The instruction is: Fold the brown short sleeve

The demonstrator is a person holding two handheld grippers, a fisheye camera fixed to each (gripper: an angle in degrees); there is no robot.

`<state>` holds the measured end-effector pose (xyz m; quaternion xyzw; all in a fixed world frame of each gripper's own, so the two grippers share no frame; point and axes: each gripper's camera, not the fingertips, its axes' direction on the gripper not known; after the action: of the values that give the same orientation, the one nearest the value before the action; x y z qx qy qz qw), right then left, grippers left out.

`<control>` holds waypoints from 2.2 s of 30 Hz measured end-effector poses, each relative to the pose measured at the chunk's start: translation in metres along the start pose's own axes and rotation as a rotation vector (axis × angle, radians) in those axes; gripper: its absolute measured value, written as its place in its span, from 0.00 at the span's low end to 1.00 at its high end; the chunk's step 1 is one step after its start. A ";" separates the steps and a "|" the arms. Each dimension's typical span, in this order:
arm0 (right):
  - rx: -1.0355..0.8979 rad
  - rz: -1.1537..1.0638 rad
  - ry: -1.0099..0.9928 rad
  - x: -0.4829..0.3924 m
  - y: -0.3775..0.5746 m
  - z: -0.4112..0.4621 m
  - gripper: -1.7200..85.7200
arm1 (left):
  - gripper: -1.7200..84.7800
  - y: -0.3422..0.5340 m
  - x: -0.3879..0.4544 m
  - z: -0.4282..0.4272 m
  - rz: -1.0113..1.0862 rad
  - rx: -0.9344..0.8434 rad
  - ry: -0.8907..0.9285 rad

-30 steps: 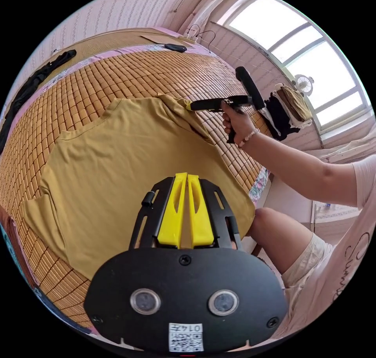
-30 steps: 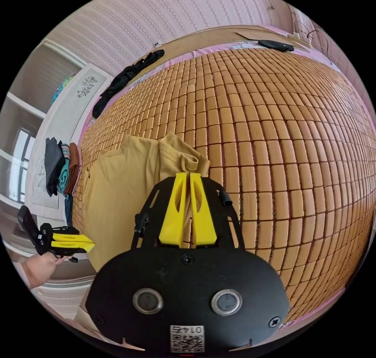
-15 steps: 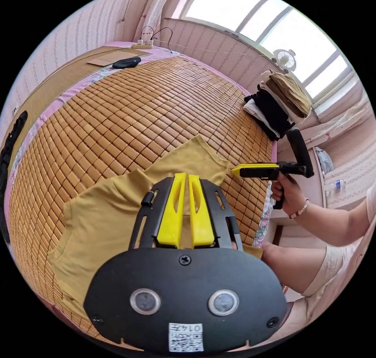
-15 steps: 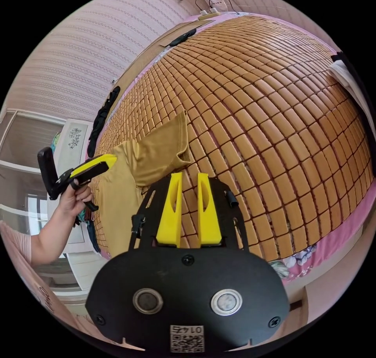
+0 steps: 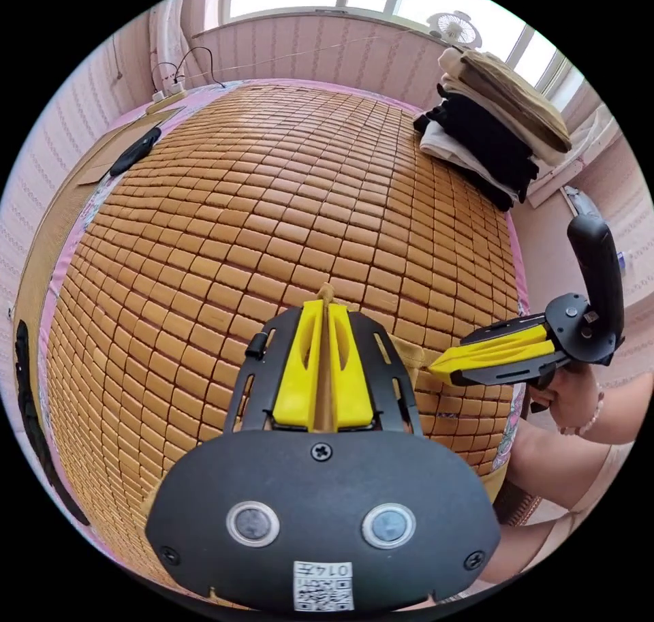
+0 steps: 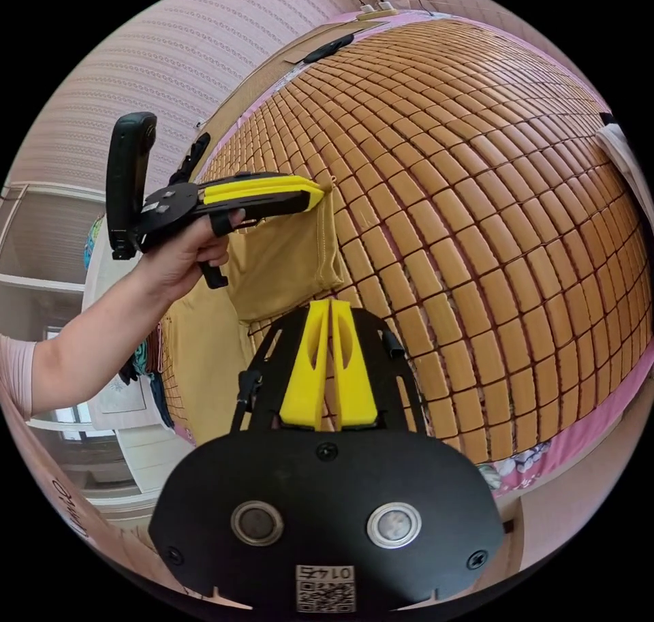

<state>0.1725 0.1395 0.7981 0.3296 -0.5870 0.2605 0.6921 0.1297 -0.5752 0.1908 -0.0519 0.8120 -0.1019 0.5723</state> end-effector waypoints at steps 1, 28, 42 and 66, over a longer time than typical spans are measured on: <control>0.024 -0.002 0.005 -0.002 -0.001 -0.003 0.03 | 0.01 0.001 -0.004 -0.004 -0.022 0.037 0.030; -0.081 -0.080 0.081 -0.090 -0.046 0.019 0.05 | 0.03 0.233 -0.063 -0.127 -0.599 0.266 -0.015; -0.283 -0.781 -0.122 -0.408 -0.083 0.175 0.06 | 0.01 0.617 -0.028 -0.215 -1.301 0.204 -0.325; -0.296 -0.602 -0.154 -0.618 -0.050 0.313 0.02 | 0.01 0.836 0.013 -0.253 -1.292 0.515 0.049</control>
<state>-0.0994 -0.1153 0.2114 0.4027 -0.5451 -0.0693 0.7320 -0.0854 0.2628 0.0732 -0.3851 0.5812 -0.6124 0.3726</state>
